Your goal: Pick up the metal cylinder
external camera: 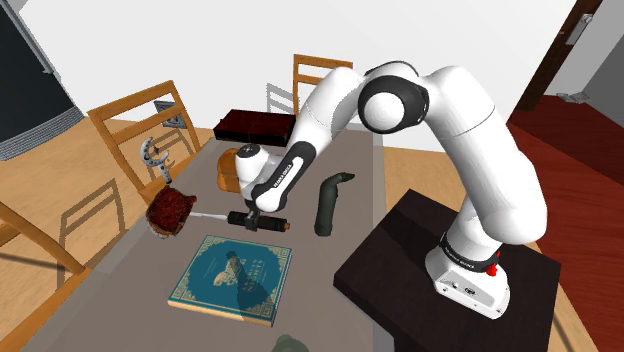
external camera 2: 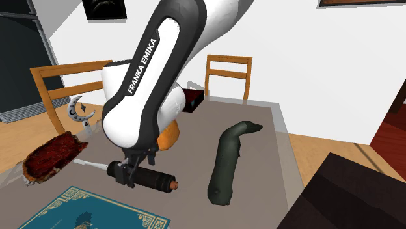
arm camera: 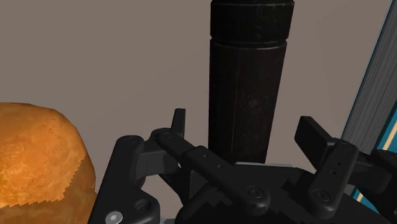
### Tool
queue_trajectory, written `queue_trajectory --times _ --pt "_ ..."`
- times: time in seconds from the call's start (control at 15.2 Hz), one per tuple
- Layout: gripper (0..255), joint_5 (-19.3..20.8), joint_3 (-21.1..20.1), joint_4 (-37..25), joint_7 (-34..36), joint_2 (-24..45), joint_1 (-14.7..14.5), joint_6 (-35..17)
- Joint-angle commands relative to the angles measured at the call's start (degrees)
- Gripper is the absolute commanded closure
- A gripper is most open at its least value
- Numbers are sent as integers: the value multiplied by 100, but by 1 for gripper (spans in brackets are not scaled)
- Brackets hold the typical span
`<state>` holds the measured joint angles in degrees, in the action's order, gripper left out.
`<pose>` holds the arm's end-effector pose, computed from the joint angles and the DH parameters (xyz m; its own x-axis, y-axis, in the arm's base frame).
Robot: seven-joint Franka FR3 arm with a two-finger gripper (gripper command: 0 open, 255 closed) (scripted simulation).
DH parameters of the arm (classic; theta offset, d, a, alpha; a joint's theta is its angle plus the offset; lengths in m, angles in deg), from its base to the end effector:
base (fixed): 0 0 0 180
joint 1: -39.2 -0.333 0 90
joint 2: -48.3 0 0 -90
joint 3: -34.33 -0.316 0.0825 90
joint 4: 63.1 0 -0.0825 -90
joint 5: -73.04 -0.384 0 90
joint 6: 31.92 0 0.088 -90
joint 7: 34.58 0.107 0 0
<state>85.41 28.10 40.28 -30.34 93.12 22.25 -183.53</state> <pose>0.5954 0.2570 0.1172 0.8829 0.4646 0.0685 0.4634 -0.8855 0.0334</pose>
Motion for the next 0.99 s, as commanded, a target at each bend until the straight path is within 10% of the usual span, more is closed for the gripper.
queue_trajectory --times 0.0,0.07,0.13,0.92 --pt "0 10 14 -49 3 91 -8 -44" --pt "0 10 14 -50 3 91 -8 -43" --pt "255 10 14 -41 4 83 -8 -44" --pt "255 -16 -22 36 -19 -113 20 77"
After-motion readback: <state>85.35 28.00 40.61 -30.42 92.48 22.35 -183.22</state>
